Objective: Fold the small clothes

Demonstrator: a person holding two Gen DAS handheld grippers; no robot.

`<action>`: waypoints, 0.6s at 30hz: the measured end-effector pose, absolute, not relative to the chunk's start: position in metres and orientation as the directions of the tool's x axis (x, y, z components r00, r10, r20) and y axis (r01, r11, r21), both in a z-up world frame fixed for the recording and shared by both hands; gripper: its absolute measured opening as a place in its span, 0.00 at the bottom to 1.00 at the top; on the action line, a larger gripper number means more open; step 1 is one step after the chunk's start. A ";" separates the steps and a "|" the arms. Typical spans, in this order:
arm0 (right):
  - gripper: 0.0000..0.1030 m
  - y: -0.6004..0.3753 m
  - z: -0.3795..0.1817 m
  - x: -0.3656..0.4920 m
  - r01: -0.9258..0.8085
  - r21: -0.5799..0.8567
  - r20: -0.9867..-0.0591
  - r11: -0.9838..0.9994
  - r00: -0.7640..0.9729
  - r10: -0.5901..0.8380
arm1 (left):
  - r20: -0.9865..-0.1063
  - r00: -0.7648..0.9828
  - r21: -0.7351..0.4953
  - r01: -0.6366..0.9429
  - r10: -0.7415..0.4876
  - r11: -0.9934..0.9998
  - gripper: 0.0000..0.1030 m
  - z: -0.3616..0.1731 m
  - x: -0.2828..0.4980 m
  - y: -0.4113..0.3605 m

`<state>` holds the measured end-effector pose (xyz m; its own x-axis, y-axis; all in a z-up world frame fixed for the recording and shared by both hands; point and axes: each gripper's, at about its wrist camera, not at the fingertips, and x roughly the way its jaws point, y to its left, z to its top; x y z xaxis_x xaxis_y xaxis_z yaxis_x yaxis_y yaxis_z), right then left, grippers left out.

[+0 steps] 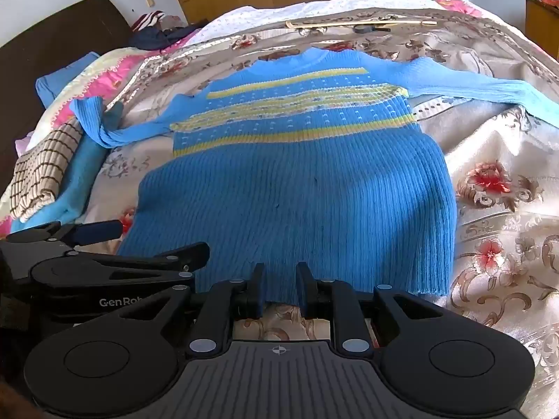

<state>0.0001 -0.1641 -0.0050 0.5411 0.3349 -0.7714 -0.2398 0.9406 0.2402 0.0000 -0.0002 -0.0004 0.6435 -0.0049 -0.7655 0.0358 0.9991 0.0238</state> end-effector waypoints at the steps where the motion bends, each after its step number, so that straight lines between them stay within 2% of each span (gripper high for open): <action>1: 0.19 -0.164 -0.005 0.000 -0.240 0.241 -0.771 0.940 0.541 0.335 | -0.767 0.641 0.023 0.038 -0.007 0.999 1.00 0.000 0.000 0.000; 18: 0.20 -0.164 -0.010 -0.003 -0.239 0.243 -0.772 0.940 0.539 0.337 | -0.775 0.632 0.021 0.038 -0.008 0.999 1.00 -0.005 -0.001 -0.001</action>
